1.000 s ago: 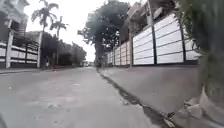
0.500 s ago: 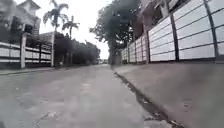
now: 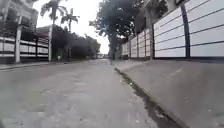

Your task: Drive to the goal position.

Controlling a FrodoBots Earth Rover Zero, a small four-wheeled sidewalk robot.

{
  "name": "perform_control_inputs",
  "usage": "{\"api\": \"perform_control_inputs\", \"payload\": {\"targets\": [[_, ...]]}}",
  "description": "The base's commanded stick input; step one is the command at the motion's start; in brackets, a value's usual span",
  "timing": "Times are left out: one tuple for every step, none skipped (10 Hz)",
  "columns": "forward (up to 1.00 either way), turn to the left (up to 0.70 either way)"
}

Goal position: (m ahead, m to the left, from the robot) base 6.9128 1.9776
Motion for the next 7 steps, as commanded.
{"api": "perform_control_inputs", "payload": {"targets": [[1.0,0.21],[1.0,0.35],[1.0,0.26],[1.0,0.11],[1.0,0.03],[1.0,0.0],[1.0,0.0]]}}
